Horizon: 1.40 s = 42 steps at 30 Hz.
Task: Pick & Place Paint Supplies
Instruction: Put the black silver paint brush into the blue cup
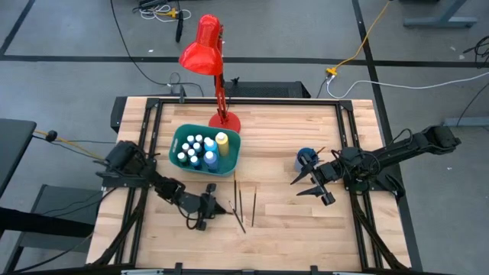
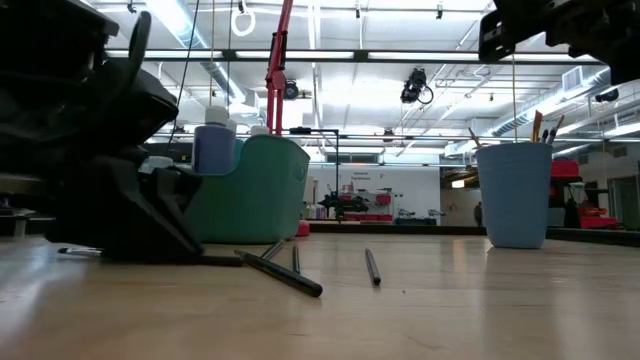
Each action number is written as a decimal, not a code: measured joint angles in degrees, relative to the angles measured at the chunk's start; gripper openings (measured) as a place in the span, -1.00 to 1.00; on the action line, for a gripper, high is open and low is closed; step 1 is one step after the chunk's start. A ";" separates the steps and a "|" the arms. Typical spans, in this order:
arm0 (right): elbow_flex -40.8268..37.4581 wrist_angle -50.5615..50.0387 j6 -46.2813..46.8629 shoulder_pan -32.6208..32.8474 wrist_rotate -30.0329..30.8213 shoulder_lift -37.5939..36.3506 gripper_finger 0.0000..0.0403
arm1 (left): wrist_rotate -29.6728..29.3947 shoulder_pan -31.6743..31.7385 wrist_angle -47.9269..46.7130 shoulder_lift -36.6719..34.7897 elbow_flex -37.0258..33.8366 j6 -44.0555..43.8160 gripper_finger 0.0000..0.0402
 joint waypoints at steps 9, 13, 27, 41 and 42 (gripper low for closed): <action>0.00 1.21 -4.17 0.00 -0.02 0.00 -0.06 | -4.06 -0.57 -1.57 0.00 0.07 -4.16 -0.78; 0.00 2.21 -5.52 -0.01 -0.02 0.00 -0.06 | -4.31 -0.83 -2.04 -0.01 0.03 -4.08 -0.83; 0.00 3.09 -3.08 0.01 10.95 3.86 -0.06 | -7.39 -2.43 -0.03 0.51 5.19 4.28 -0.91; 6.45 -1.64 4.45 0.14 14.02 21.47 -0.06 | -10.32 -0.48 -38.39 -1.51 33.51 20.15 -0.89; 8.30 -5.66 4.46 0.33 14.20 22.61 -0.06 | -10.20 0.03 -45.38 -1.51 37.10 20.03 -0.89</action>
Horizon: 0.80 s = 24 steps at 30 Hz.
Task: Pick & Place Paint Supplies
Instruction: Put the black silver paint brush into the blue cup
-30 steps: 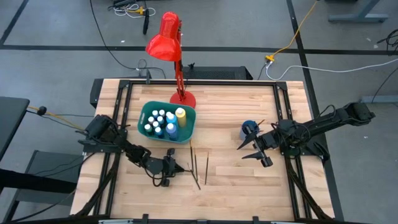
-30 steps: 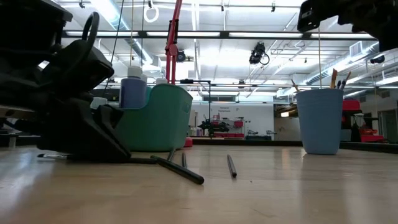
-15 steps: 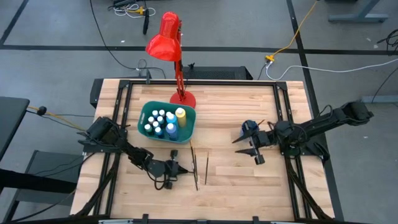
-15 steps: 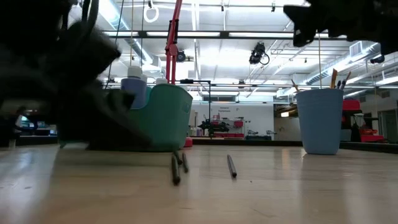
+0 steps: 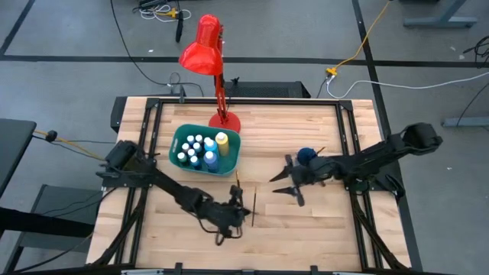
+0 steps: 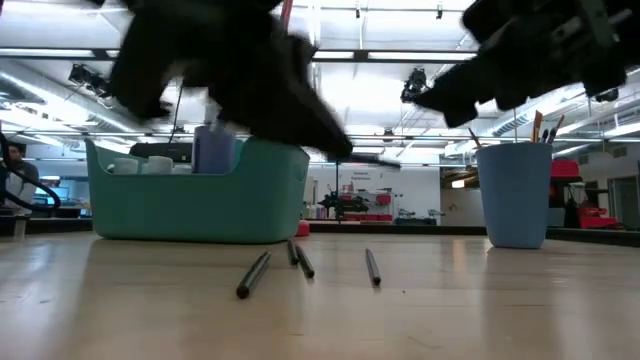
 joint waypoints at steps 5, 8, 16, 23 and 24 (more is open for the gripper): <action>10.69 -19.06 -0.01 0.93 2.64 5.13 -0.06 | -0.23 1.85 -21.70 -0.07 13.54 -0.32 -0.89; 13.85 -22.73 1.86 0.97 1.49 7.06 -0.06 | 0.19 2.15 -23.19 -0.07 18.20 4.03 -0.89; 16.09 -22.11 8.58 0.99 -13.32 7.76 -0.06 | -0.22 2.07 -25.41 -0.11 20.50 11.50 -0.89; 16.13 -17.83 12.78 0.99 -12.81 8.38 -0.06 | -2.59 2.17 -26.24 -0.11 20.50 11.73 -0.89; 16.13 -17.44 13.22 0.98 -12.79 8.56 -0.06 | -3.93 2.20 -26.07 -0.11 20.50 12.01 -0.89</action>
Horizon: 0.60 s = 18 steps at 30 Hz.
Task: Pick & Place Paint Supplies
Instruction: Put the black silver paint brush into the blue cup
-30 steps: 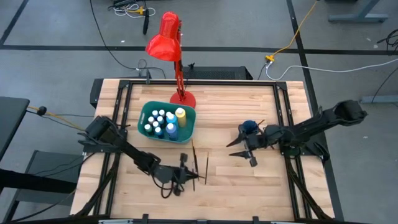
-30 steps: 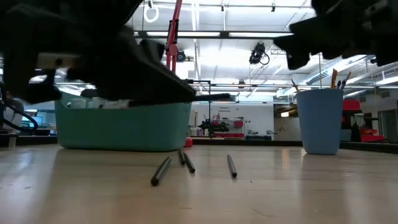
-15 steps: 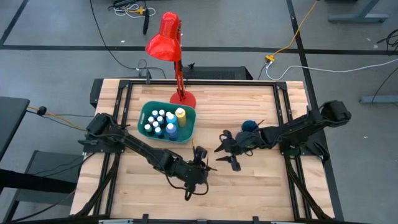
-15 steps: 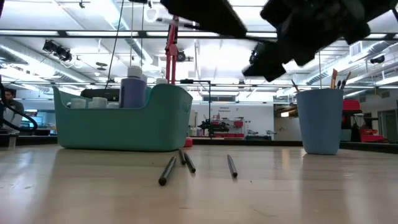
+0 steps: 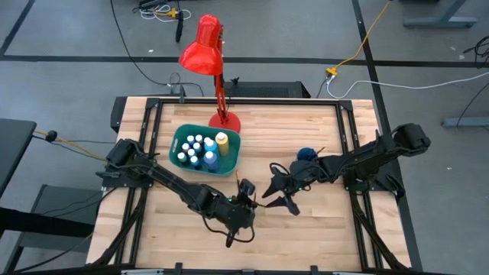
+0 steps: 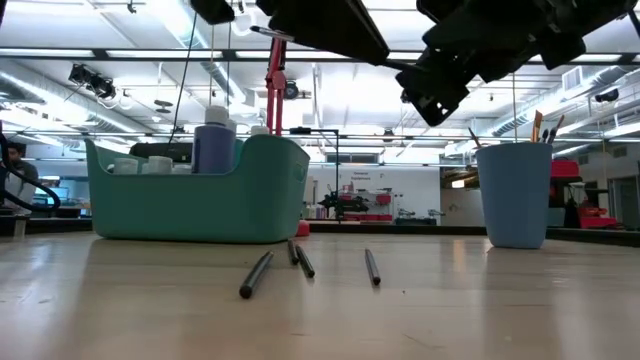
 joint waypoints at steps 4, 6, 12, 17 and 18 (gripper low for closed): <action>-0.02 1.08 0.23 -0.01 1.59 0.08 -0.06 | -1.92 0.11 2.18 0.00 0.00 2.37 -0.89; -0.02 1.20 0.23 -0.01 2.05 0.08 -0.06 | -1.91 0.13 3.16 0.00 0.00 3.59 -0.89; -0.02 1.33 1.65 0.01 1.46 0.08 -0.08 | -2.38 0.09 3.42 0.00 0.00 4.40 -0.89; -0.02 1.72 1.71 0.01 0.97 0.08 -0.26 | -2.59 0.37 5.86 0.89 0.05 7.75 -0.89; -0.04 1.72 1.71 0.01 0.30 0.08 -0.32 | -2.69 0.37 5.47 0.97 -0.05 8.69 -0.89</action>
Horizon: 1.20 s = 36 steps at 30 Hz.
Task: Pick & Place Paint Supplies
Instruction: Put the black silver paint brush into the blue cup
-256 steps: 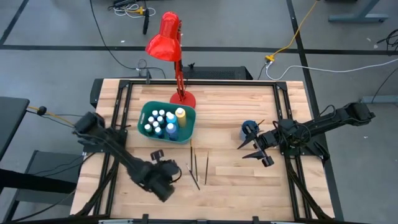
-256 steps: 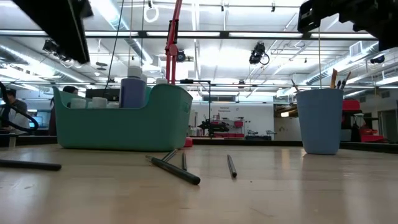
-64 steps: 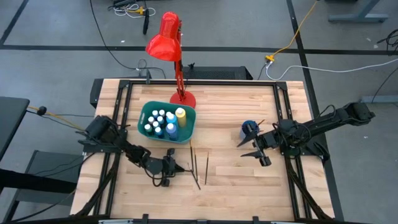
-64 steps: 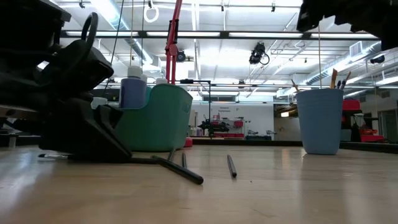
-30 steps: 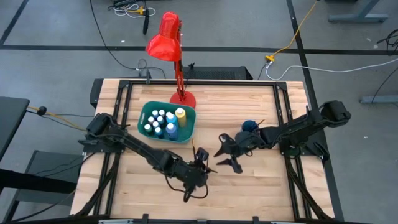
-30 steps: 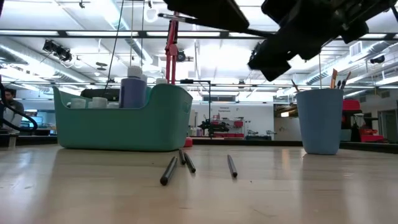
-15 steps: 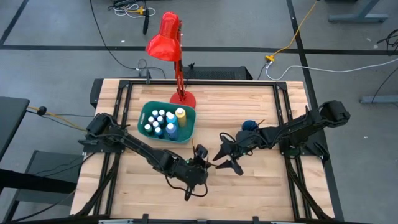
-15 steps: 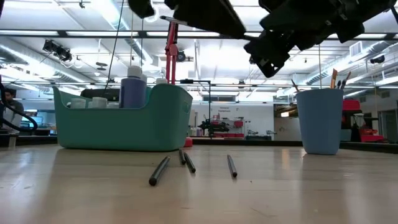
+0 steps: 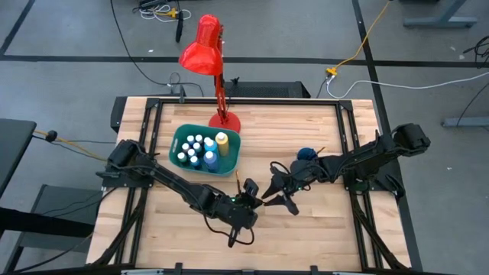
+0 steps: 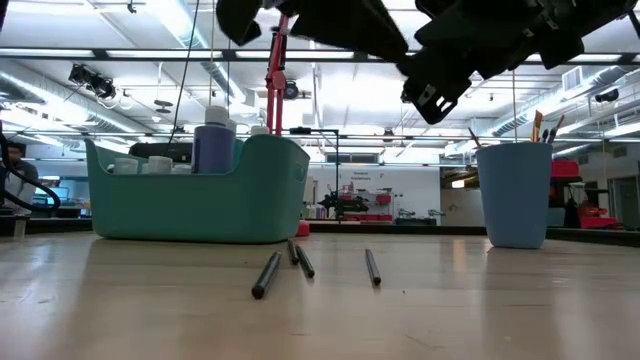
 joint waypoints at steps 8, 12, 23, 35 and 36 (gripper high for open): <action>-0.04 -0.44 -0.35 -0.07 -1.79 -0.02 -0.75 | -0.74 0.42 0.80 -0.07 0.09 1.02 -0.89; -0.04 -0.70 -1.09 -0.24 -1.51 -0.02 -0.87 | -1.15 0.42 0.68 -0.07 0.09 1.60 -0.89; -0.04 -1.70 -3.15 -0.17 -0.47 -0.04 -0.90 | -2.32 0.76 9.52 -0.24 0.12 -15.21 -0.76; -0.04 -6.21 -3.92 -0.91 4.69 -3.06 -0.91 | -28.21 -1.59 14.40 -0.44 0.09 -13.35 -0.57; -0.04 -8.24 -4.33 -1.04 6.78 -4.18 -0.91 | -32.91 -2.25 14.58 -0.44 0.09 -12.23 -0.56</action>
